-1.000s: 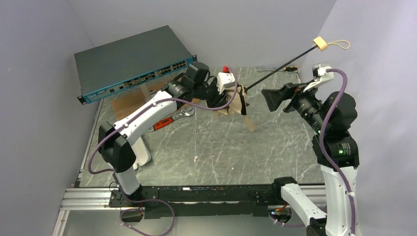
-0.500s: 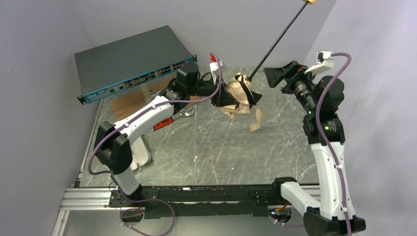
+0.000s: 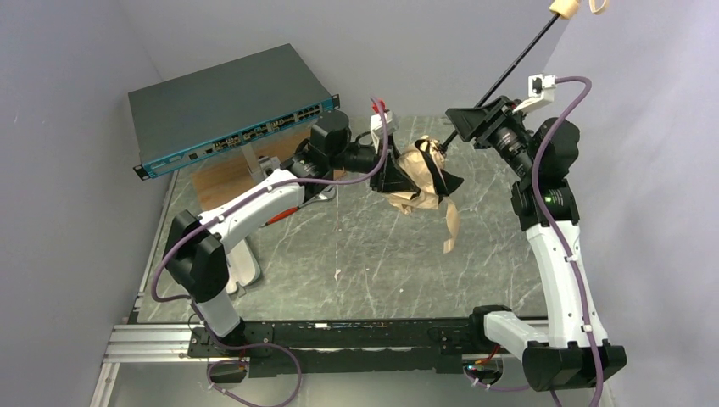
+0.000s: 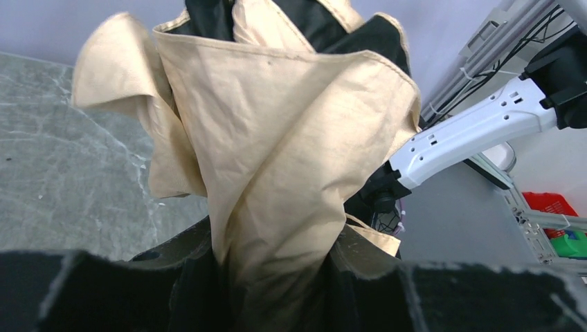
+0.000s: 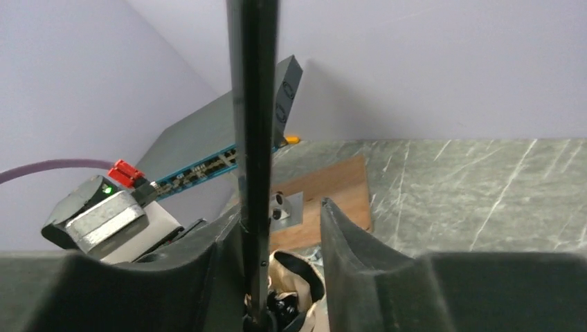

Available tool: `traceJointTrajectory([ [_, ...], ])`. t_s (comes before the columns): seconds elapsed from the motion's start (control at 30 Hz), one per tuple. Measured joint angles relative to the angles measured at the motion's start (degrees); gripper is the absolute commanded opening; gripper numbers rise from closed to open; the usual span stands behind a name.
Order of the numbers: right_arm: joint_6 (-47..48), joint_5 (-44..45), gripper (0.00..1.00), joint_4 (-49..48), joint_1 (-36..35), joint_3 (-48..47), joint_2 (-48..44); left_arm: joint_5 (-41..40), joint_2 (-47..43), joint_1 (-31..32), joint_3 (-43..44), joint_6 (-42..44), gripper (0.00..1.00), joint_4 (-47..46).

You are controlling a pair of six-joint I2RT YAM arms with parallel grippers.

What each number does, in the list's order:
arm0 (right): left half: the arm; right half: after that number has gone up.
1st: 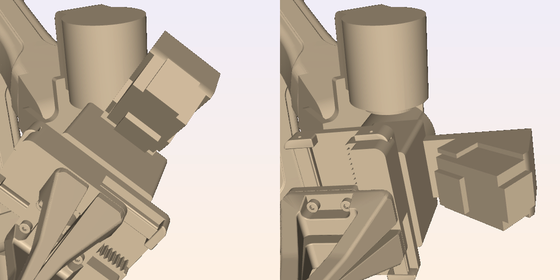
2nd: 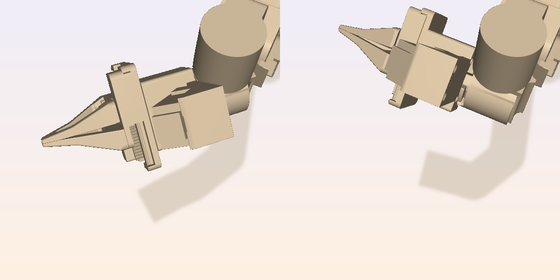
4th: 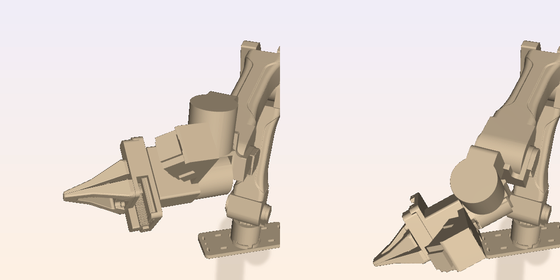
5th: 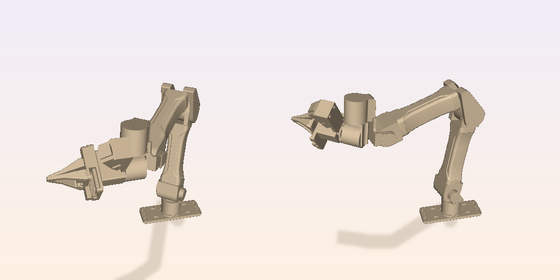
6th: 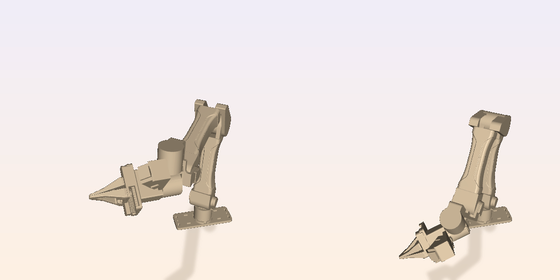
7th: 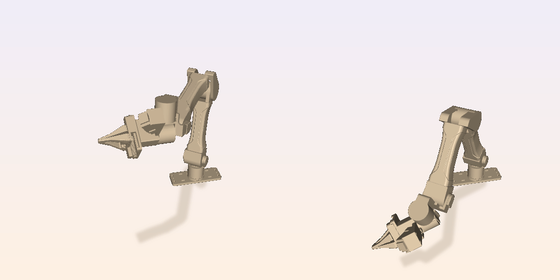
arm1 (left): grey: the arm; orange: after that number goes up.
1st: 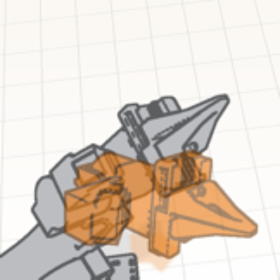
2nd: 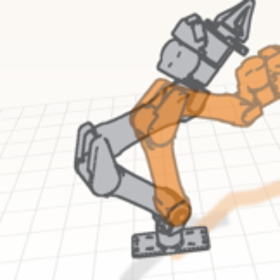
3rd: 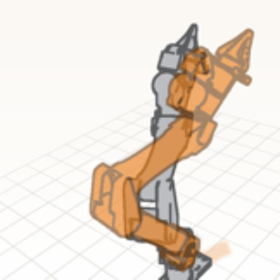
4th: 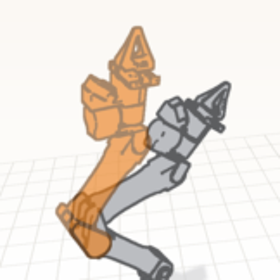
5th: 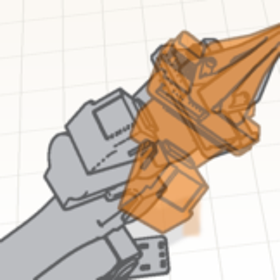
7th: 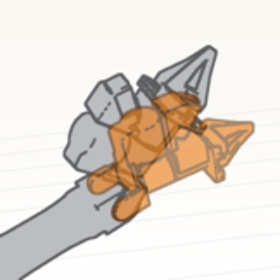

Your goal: Open the umbrella

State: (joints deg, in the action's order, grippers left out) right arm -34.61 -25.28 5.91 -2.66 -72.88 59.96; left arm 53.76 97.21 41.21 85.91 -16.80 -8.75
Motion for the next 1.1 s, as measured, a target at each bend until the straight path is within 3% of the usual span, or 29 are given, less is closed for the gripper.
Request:
traceJointTrajectory([
  [0.03,-0.02,-0.70,0.00,-0.17,0.00,0.00,0.37,0.24,0.00,0.20,0.00,0.02,0.24,-0.02],
  [0.07,0.02,-1.68,0.00,-0.52,-0.04,0.00,0.61,0.11,-0.04,0.39,0.00,0.04,0.50,0.22],
  [0.13,-1.42,-3.43,0.00,-0.57,-0.50,-0.24,0.72,-0.59,-0.04,0.48,0.00,1.29,0.94,1.66],
  [0.17,-0.15,-3.91,0.00,-0.33,-0.63,-0.44,0.72,-0.44,-0.02,0.26,0.00,1.97,0.99,2.43],
  [0.27,10.10,-2.62,0.00,2.36,-0.33,-1.44,0.76,0.15,-2.25,-1.51,0.00,3.72,1.00,5.66],
  [0.4,26.21,2.05,0.00,4.11,0.15,-0.70,-0.11,-3.02,-9.57,-7.10,-1.20,12.57,1.00,12.68],
  [0.5,31.69,2.56,0.00,5.77,-1.68,0.52,-1.16,-7.37,-16.50,-9.20,-4.52,19.41,1.00,14.56],
  [0.63,34.56,2.40,0.00,9.49,-10.14,1.42,-2.51,-11.91,-22.38,-8.31,-8.44,25.22,1.00,15.04],
  [0.7,36.09,1.73,0.00,10.82,-5.51,2.38,-3.93,-13.88,-23.74,-7.98,-10.49,27.26,1.00,14.95],
  [0.8,37.33,2.05,0.00,9.57,9.79,2.47,-3.41,-17.55,-24.61,-7.98,-13.81,29.70,1.00,14.75],
  [0.87,37.59,2.08,0.00,8.50,13.84,2.45,-2.05,-19.34,-24.04,-8.02,-14.05,30.88,1.00,15.56],
  [0.93,36.85,0.48,0.00,8.17,12.04,2.69,-1.57,-19.50,-22.38,-8.07,-12.15,32.74,1.00,17.99],
  [1.03,36.09,0.63,0.00,8.04,0.20,4.98,-3.61,-19.06,-19.32,-8.00,-7.41,35.19,1.00,20.92],
  [1.1,36.44,0.09,0.00,8.98,-3.58,5.79,-5.22,-19.08,-18.95,-7.98,-6.78,36.15,1.00,21.16],
])
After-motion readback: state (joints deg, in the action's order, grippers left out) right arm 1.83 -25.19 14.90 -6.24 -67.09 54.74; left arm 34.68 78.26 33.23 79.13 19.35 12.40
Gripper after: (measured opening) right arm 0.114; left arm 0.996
